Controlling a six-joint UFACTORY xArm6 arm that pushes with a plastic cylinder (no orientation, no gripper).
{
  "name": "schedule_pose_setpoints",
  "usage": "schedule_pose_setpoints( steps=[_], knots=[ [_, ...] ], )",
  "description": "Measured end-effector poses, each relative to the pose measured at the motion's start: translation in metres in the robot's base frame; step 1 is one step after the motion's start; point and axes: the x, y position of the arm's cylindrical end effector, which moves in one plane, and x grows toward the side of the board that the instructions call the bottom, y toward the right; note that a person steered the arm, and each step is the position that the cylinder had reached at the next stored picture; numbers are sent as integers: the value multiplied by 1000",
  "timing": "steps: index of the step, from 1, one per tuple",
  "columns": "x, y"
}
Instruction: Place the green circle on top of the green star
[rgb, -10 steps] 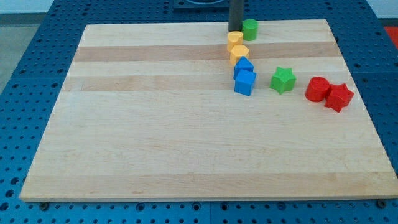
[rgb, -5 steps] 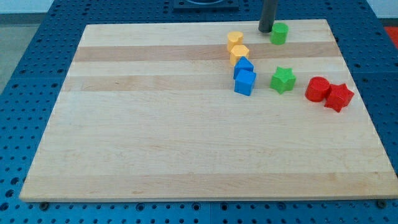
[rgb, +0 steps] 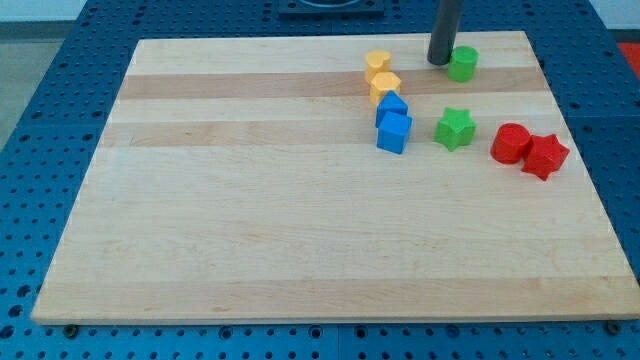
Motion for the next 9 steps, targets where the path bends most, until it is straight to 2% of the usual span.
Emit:
schedule_pose_setpoints(
  steps=[2,3,4,5,7,9],
  knots=[
    [25,0],
    [18,0],
    [-14,4],
    [-26,21],
    [-24,60],
    [32,44]
  ],
)
